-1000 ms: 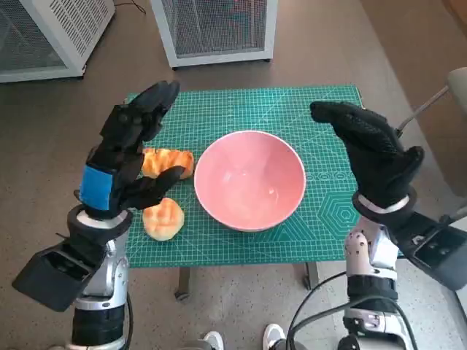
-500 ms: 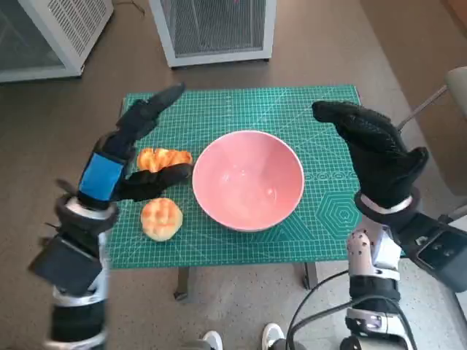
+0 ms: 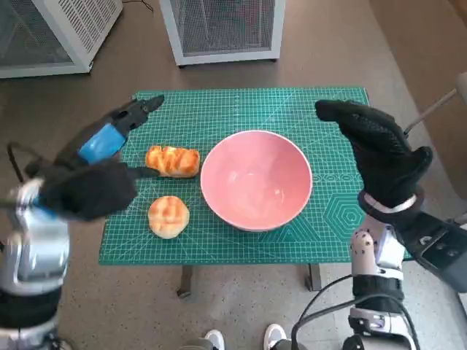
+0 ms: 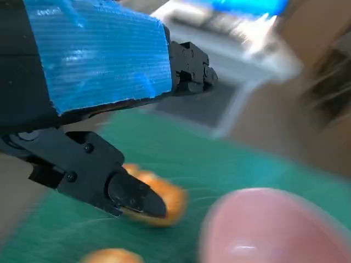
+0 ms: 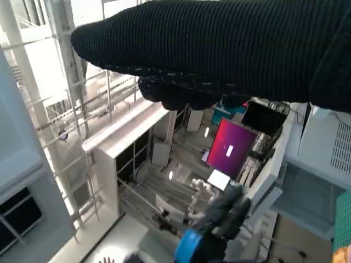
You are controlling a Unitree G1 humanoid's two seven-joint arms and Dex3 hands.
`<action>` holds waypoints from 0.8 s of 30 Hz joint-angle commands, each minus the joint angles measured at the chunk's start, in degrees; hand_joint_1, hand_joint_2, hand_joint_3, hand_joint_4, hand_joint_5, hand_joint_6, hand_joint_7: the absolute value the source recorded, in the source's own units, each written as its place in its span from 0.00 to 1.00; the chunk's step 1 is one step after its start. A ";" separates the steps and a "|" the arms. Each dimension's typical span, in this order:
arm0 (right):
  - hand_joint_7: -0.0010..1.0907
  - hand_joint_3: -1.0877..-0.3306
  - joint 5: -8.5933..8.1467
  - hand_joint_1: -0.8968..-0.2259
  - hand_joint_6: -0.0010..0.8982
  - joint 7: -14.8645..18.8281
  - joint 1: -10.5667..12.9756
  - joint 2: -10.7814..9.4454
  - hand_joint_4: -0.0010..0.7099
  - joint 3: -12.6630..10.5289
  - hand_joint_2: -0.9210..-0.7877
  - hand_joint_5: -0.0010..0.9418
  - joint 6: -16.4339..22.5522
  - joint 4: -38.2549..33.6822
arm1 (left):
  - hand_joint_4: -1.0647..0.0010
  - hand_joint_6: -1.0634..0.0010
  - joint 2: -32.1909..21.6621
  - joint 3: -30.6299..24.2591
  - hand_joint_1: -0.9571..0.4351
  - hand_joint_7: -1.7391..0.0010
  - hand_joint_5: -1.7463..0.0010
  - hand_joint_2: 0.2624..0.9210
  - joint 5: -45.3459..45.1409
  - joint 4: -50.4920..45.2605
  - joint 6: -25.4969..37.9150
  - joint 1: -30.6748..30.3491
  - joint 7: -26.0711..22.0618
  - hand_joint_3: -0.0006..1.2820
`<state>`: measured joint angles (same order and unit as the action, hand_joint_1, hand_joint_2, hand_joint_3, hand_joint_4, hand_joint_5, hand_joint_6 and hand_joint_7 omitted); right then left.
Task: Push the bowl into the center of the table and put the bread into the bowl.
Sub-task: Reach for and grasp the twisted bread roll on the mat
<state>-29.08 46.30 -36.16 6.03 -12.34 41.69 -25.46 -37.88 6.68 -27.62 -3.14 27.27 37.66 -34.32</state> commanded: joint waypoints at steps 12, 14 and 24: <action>0.60 0.66 0.03 0.49 0.04 -0.34 0.51 -0.41 0.44 0.02 0.00 0.00 0.81 -1.62 | 0.93 0.77 4.40 14.08 0.71 0.98 0.99 0.71 -8.14 30.25 -2.21 15.37 1.77 0.01; 0.60 0.66 0.15 0.48 0.04 -0.54 0.64 -0.51 0.44 0.03 0.00 0.00 0.99 -1.62 | 0.93 0.77 5.77 15.62 0.70 0.98 0.99 0.71 -8.87 36.57 -4.09 17.55 3.46 0.01; 0.60 0.67 0.44 0.49 0.05 -1.24 0.98 -1.05 0.45 0.38 0.00 0.00 0.95 -1.80 | 0.90 0.77 12.49 19.34 0.69 0.99 0.99 0.72 -9.78 58.63 -9.55 24.46 10.41 0.02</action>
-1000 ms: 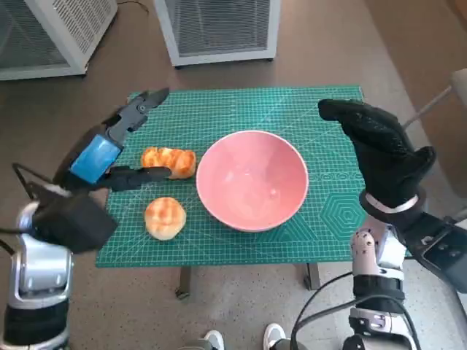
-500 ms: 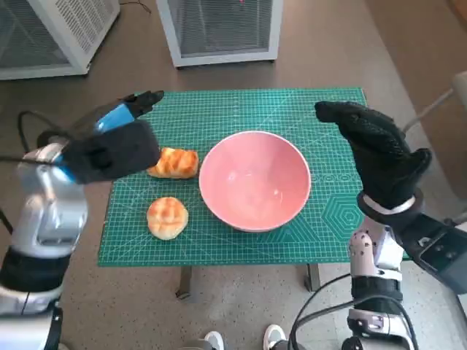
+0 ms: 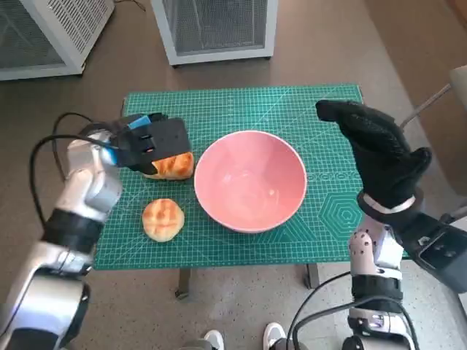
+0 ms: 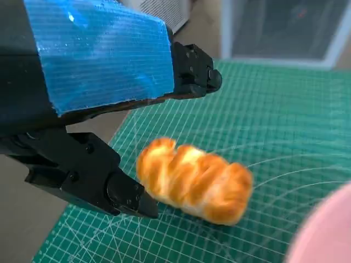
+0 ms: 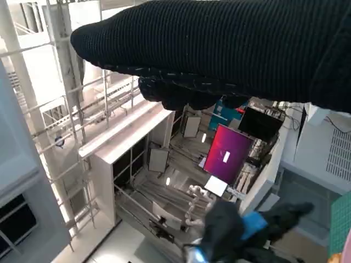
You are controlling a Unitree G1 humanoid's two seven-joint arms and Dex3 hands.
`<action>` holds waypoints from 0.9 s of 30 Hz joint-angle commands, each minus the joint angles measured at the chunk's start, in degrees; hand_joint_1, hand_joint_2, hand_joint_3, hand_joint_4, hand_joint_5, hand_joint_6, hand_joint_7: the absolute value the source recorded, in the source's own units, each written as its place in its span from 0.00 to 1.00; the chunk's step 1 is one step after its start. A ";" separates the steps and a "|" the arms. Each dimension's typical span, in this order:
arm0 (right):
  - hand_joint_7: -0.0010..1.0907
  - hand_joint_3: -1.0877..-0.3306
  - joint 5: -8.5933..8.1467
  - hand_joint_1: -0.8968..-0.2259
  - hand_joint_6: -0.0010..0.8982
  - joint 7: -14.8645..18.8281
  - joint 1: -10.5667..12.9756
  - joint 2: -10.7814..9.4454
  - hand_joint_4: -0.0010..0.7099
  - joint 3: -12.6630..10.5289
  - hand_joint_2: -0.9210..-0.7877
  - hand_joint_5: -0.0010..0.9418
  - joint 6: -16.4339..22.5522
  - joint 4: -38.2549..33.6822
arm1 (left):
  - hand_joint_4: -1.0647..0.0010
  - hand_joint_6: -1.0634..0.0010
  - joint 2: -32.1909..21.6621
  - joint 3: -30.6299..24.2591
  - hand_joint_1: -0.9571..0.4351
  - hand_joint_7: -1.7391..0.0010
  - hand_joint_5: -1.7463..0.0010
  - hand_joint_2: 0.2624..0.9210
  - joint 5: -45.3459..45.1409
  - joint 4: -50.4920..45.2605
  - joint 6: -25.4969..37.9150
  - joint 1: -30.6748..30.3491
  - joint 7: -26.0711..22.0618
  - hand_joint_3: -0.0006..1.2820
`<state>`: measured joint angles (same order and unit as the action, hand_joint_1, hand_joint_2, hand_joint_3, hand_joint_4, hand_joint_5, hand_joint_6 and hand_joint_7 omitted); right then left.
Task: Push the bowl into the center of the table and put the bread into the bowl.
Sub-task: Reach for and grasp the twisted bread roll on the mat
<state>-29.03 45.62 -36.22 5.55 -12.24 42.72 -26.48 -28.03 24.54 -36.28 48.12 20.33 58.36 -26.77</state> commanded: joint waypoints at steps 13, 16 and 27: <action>0.61 0.68 0.31 0.49 0.05 -1.70 2.23 -0.55 0.45 0.45 0.00 0.00 -1.00 0.70 | 0.81 0.74 6.54 4.38 0.64 0.99 0.98 0.72 -1.55 23.01 -9.13 5.99 8.94 0.01; 0.61 0.69 0.46 0.49 0.05 -2.10 2.56 -0.65 0.45 0.61 0.00 0.00 -1.07 1.14 | 0.75 0.72 6.73 4.48 0.65 0.98 0.97 0.73 -1.45 24.16 -10.02 5.88 9.96 0.01; 0.60 0.69 0.87 0.49 0.06 -3.18 3.66 -0.72 0.45 1.06 0.00 0.00 -0.83 1.86 | 0.40 0.46 6.24 5.60 0.68 0.96 0.76 0.87 -2.78 25.40 -17.72 2.52 22.31 0.02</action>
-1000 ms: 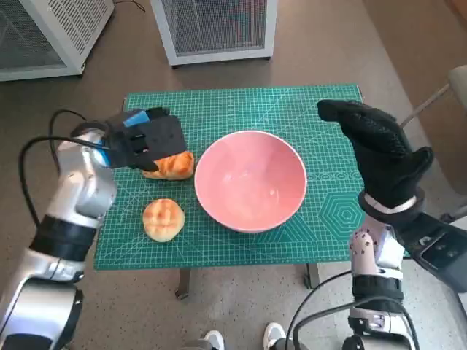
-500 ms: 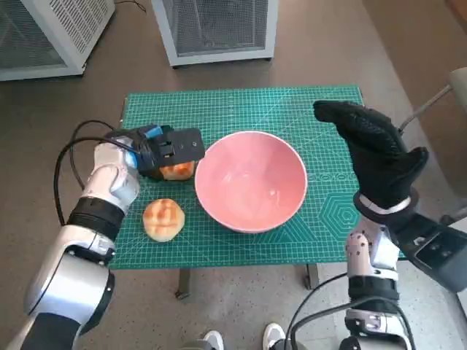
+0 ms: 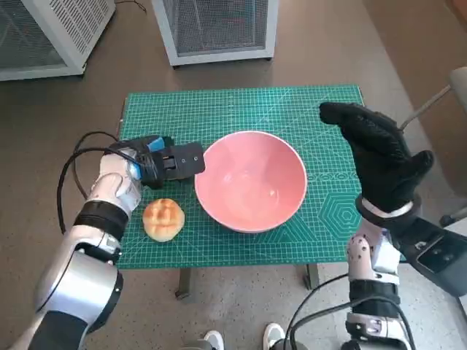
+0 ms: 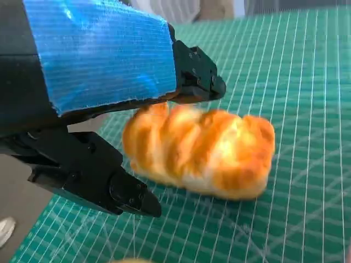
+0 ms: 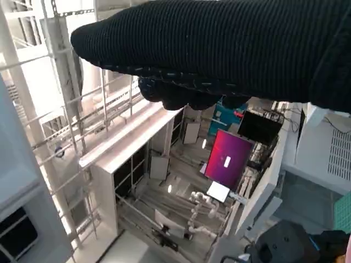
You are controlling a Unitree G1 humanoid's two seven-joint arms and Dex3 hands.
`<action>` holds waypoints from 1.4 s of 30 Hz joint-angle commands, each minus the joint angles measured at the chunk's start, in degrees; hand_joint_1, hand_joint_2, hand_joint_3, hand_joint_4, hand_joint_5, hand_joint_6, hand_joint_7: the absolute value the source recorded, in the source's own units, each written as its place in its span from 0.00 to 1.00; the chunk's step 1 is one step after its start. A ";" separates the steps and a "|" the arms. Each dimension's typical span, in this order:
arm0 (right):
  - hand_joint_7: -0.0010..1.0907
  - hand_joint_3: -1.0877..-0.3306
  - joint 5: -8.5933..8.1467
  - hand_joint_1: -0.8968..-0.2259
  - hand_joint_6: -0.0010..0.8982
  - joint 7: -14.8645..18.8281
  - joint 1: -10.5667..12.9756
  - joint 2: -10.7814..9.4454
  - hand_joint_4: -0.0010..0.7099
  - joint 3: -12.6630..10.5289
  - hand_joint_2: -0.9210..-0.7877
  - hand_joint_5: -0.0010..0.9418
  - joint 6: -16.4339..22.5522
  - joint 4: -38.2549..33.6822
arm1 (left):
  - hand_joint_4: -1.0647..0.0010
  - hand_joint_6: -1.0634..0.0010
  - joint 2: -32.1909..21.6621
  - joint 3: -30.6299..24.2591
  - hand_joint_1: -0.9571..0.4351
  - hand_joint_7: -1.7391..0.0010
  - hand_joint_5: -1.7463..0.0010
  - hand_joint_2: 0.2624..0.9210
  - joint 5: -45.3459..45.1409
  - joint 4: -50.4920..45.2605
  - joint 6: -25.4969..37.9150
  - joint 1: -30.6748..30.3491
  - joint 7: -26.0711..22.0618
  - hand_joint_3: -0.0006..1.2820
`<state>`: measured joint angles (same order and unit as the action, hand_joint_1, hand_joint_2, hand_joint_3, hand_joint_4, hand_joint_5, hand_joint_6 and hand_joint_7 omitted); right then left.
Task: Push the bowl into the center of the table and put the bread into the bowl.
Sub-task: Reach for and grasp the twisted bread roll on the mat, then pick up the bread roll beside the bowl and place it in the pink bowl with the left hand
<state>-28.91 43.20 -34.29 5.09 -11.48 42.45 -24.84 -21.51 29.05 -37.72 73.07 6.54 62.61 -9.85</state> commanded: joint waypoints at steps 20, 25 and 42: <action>0.60 0.69 0.66 0.49 0.05 -1.46 2.37 -0.15 0.46 1.18 0.00 0.00 -0.92 0.91 | 0.41 0.41 -5.88 -1.83 0.69 0.35 0.27 1.00 -0.21 -6.81 -9.26 -0.12 10.53 0.08; 0.60 0.69 0.22 0.50 0.05 -1.08 2.25 -0.23 0.46 1.27 0.00 0.01 -1.24 0.56 | 0.40 0.41 -8.86 -6.05 0.69 0.34 0.29 1.00 2.26 -18.44 -9.19 -2.97 9.85 0.07; 0.61 0.69 -1.40 0.50 0.04 0.57 2.41 -0.63 0.46 1.97 0.00 0.00 -2.09 0.51 | 0.30 0.40 -10.53 -17.39 0.69 0.33 0.38 1.00 3.49 -69.71 -3.65 -19.95 5.87 0.03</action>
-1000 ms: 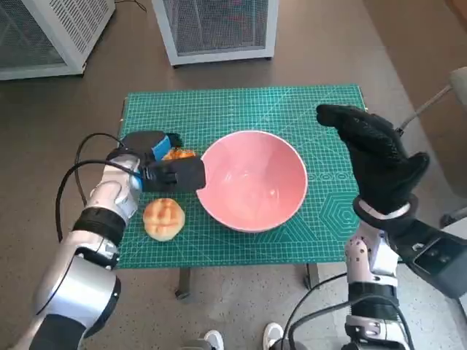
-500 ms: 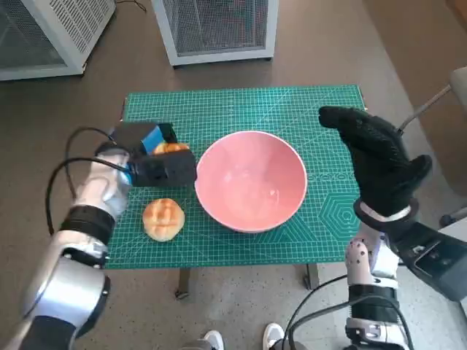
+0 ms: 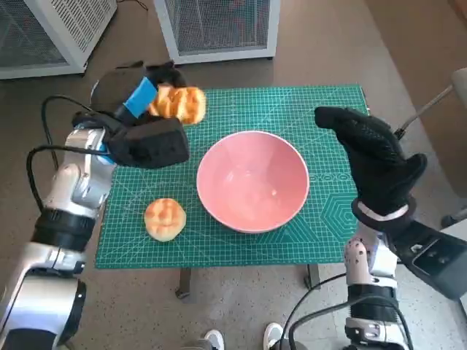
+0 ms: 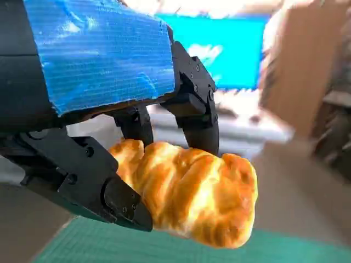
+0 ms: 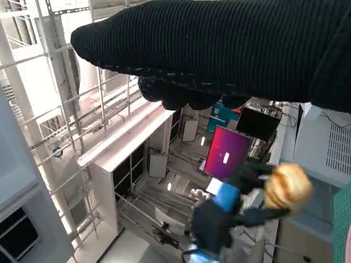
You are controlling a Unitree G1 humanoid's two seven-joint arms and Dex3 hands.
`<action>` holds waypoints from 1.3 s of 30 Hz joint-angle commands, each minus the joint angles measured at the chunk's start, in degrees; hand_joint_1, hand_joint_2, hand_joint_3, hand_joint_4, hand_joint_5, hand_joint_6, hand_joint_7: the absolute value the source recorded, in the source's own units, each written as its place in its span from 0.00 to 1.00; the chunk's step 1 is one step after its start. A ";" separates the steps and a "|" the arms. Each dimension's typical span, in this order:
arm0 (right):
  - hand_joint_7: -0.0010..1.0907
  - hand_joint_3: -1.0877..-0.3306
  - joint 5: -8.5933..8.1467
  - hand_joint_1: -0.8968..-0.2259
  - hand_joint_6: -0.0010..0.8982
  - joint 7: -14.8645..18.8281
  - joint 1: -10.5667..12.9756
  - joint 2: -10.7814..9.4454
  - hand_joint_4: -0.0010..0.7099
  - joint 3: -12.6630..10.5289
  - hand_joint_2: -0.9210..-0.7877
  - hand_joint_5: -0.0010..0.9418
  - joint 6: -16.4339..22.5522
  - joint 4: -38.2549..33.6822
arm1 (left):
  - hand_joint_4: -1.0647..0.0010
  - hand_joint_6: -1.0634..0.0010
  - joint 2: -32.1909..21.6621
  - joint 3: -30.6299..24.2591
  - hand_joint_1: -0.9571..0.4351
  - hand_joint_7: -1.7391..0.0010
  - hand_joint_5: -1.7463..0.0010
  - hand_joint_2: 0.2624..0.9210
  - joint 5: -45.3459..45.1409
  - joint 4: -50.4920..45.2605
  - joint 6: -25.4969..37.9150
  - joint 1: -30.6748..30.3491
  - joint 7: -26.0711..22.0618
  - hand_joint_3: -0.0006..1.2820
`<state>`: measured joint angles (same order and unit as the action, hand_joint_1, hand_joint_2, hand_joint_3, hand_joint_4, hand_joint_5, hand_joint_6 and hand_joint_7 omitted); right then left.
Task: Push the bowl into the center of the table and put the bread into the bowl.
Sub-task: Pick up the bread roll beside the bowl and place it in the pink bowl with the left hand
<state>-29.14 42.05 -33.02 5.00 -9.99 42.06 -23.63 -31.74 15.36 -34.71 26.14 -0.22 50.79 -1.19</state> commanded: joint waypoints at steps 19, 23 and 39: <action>0.61 0.68 -2.02 0.51 0.03 3.41 1.94 -0.59 0.45 0.32 0.00 0.00 -1.96 -0.19 | 0.26 0.40 4.06 1.41 0.69 0.33 0.40 1.00 0.84 -29.79 -4.97 -13.95 -8.45 0.02; 0.61 0.68 -2.04 0.51 0.03 3.56 2.29 -0.52 0.45 0.13 0.00 0.00 -1.97 0.16 | 0.27 0.40 5.10 3.03 0.69 0.34 0.38 1.00 0.03 -26.99 -7.31 -13.92 -8.62 0.02; 0.60 0.68 -2.00 0.50 0.03 3.43 3.78 -0.07 0.45 -0.44 0.00 0.00 -1.89 1.43 | 0.76 0.76 7.12 5.87 0.58 0.84 0.93 0.84 -2.96 -24.37 -4.79 -16.54 -14.33 0.03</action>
<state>-31.23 45.22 -30.51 4.49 -10.19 40.73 -22.23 -24.10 20.71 -36.39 3.15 -6.29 35.21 -13.81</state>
